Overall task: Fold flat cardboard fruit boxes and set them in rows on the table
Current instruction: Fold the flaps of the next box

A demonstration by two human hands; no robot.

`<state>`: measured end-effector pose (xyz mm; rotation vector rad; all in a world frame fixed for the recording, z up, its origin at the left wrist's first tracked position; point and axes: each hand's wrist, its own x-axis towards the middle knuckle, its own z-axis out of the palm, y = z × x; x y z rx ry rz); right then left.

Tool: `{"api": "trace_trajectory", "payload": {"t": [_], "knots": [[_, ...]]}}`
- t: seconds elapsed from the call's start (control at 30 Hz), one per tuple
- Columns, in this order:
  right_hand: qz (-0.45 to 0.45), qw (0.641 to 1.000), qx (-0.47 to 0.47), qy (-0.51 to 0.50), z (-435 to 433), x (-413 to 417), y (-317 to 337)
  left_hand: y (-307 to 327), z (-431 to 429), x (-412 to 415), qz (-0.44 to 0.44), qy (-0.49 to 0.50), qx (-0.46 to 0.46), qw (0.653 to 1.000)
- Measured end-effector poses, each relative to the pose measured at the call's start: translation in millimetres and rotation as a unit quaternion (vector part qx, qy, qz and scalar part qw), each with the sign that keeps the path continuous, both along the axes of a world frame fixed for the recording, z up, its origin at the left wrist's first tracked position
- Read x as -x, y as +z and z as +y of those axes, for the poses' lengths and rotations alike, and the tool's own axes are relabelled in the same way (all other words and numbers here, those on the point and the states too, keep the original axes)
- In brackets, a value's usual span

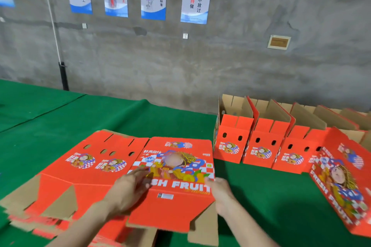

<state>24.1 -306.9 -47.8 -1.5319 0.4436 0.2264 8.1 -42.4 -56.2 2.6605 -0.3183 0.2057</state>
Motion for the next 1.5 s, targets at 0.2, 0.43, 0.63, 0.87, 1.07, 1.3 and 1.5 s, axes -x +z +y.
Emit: {"api": "trace_trajectory", "payload": {"t": [0.2,0.43,0.63,0.87,1.07,1.3,1.5], "knots": [[-0.005,0.995,0.04,-0.086,-99,9,68,73,-34,16,-0.001,-0.157,-0.026,0.987],[-0.015,0.964,-0.182,-0.194,-222,69,108,136,-130,38,-0.21,-0.16,-0.272,0.925],[-0.279,0.94,-0.13,-0.148,-247,118,131,194,-206,46,-0.216,-0.166,-0.23,0.934],[-0.349,0.846,0.404,0.011,-229,139,149,209,-276,70,-0.224,-0.242,-0.252,0.91],[-0.265,0.859,0.426,0.106,-244,138,151,208,-284,77,-0.157,-0.272,-0.247,0.917],[-0.288,0.871,0.341,0.204,-261,144,153,217,-229,65,0.059,-0.274,-0.051,0.959],[-0.32,0.889,0.27,0.184,-271,151,142,173,-194,66,0.133,-0.218,0.023,0.967]]}}
